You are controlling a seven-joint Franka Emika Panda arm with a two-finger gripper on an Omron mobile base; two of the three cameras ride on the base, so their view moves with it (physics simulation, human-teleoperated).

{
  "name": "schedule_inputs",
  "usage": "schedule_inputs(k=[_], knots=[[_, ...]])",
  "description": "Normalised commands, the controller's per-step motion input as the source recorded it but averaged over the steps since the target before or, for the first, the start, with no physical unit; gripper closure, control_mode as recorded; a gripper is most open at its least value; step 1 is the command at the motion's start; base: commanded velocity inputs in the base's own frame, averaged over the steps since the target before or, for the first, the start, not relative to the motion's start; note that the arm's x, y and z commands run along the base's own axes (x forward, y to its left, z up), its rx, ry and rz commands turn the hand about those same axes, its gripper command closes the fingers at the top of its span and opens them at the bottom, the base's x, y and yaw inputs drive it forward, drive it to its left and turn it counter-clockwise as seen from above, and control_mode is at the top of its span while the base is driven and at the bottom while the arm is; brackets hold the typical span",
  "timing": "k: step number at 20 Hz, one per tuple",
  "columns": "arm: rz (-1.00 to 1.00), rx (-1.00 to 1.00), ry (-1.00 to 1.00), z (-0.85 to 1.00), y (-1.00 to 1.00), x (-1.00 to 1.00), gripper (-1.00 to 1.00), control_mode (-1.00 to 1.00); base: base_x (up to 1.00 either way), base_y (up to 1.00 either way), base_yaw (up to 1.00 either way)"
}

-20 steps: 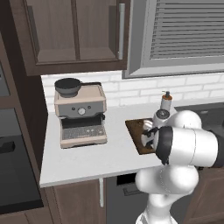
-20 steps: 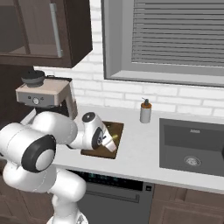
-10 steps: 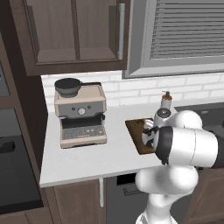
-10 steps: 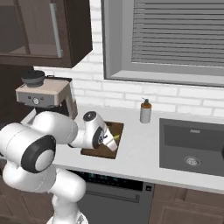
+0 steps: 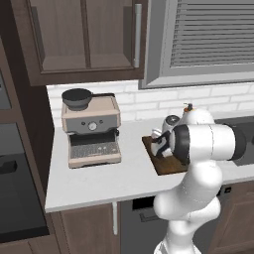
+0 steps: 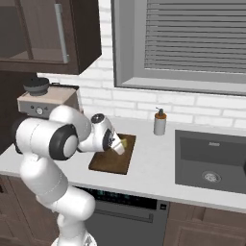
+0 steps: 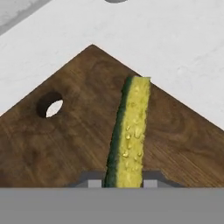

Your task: Pick up the sponge from the counter and clean the cutting board by briefly scrubbing or pressing down on the cutting board. Once finished, release the sponge.

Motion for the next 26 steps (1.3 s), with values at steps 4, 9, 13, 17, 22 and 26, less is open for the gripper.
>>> schedule_inputs(k=[4,9,13,17,22,26], knots=[[0.01,0.0,0.0,-0.02,0.46,0.26,1.0,-1.0,0.0,0.0,0.0],[0.0,0.0,0.0,0.0,0.37,0.05,1.0,-1.0,0.0,0.0,0.0],[0.0,0.0,0.0,0.0,0.05,-0.36,1.0,-1.0,0.0,0.0,0.0],[0.0,0.0,0.0,0.0,-0.04,-0.83,1.0,-1.0,0.0,0.0,0.0],[0.0,0.0,0.01,0.0,-0.08,-0.95,1.0,-1.0,0.0,0.0,0.0],[0.0,0.0,0.07,0.0,-0.03,-0.57,1.0,-1.0,0.0,0.0,0.0]])
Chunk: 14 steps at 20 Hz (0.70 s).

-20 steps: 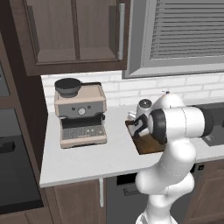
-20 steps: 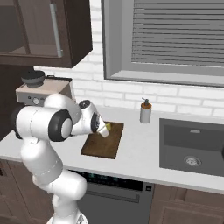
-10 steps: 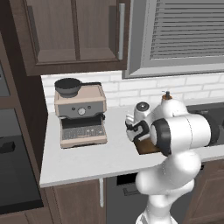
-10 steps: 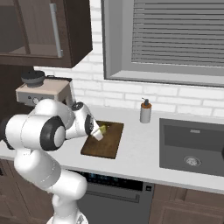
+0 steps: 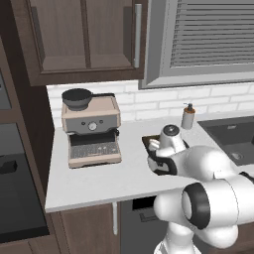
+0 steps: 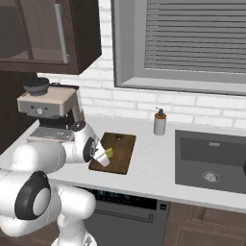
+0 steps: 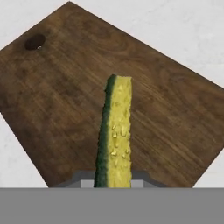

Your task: Pick up the sponge from the counter and clean the cutting board by briefly scrubbing or pressing down on the cutting board. Once finished, release the sponge.

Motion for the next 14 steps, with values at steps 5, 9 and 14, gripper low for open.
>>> schedule_inputs(k=[5,9,14], knots=[[0.0,0.01,0.12,0.0,0.0,0.25,1.0,-1.0,0.0,0.0,0.0],[0.0,0.01,0.08,-0.1,0.0,0.65,1.0,-1.0,0.0,0.0,0.0],[0.0,0.0,-0.02,-0.24,0.0,0.64,1.0,-1.0,0.0,0.0,0.0]])
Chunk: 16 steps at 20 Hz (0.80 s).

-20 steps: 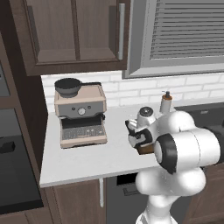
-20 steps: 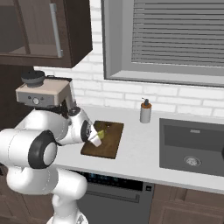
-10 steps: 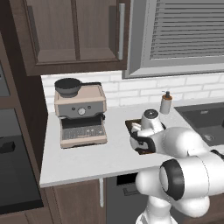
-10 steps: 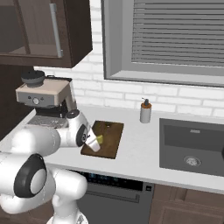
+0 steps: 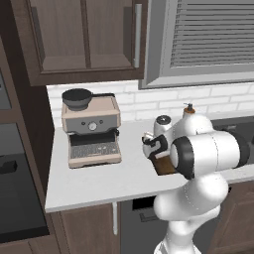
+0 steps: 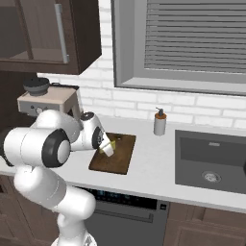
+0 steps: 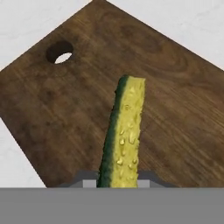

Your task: Pick up the sponge from the counter and clean the cutting board by briefly scrubbing or pressing down on the cutting board. Once finished, release the sponge.

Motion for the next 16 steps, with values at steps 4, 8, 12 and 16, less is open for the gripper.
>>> schedule_inputs(k=[4,8,12,16], knots=[[0.0,0.0,-0.02,-0.01,0.0,0.34,1.0,-1.0,0.0,0.0,0.0],[-0.03,0.0,0.0,0.0,-0.15,-0.13,1.0,-1.0,0.0,0.0,0.0],[-0.06,0.0,0.0,0.0,-0.4,-0.38,1.0,-1.0,0.0,0.0,0.0],[-0.05,0.0,0.0,0.0,-0.56,-0.35,1.0,-1.0,0.0,0.0,0.0]])
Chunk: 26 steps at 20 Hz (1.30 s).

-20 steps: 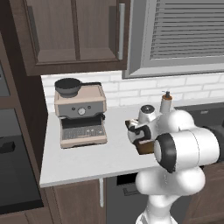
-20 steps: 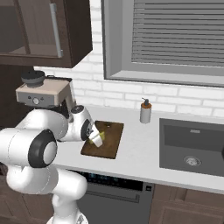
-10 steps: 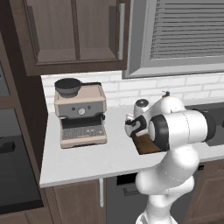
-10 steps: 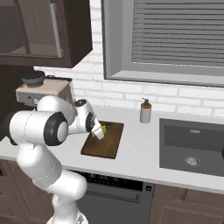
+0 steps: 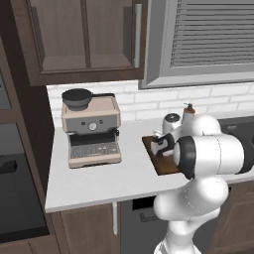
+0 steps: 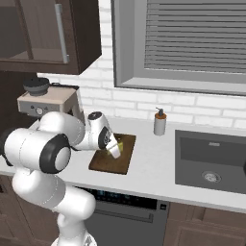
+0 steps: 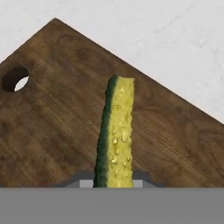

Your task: Pick up the sponge from the counter and clean the cutting board by briefly scrubbing or pressing down on the cutting board. Once finished, release the sponge.

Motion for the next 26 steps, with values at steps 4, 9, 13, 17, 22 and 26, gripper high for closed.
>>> schedule_inputs(k=[4,9,13,17,22,26], knots=[[-0.04,0.0,0.0,-0.01,-0.39,-0.05,1.0,-1.0,0.0,0.0,0.0],[0.0,0.0,0.0,-0.12,-0.15,0.22,1.0,-1.0,0.0,0.0,0.0],[0.0,0.0,0.0,-0.17,0.05,0.44,1.0,-1.0,0.0,0.0,0.0],[0.0,0.0,0.0,-0.02,0.36,0.38,1.0,-1.0,0.0,0.0,0.0],[0.0,0.0,0.0,0.0,0.5,0.26,1.0,-1.0,0.0,0.0,0.0],[0.0,0.0,0.0,0.0,0.46,0.19,1.0,-1.0,0.0,0.0,0.0]])
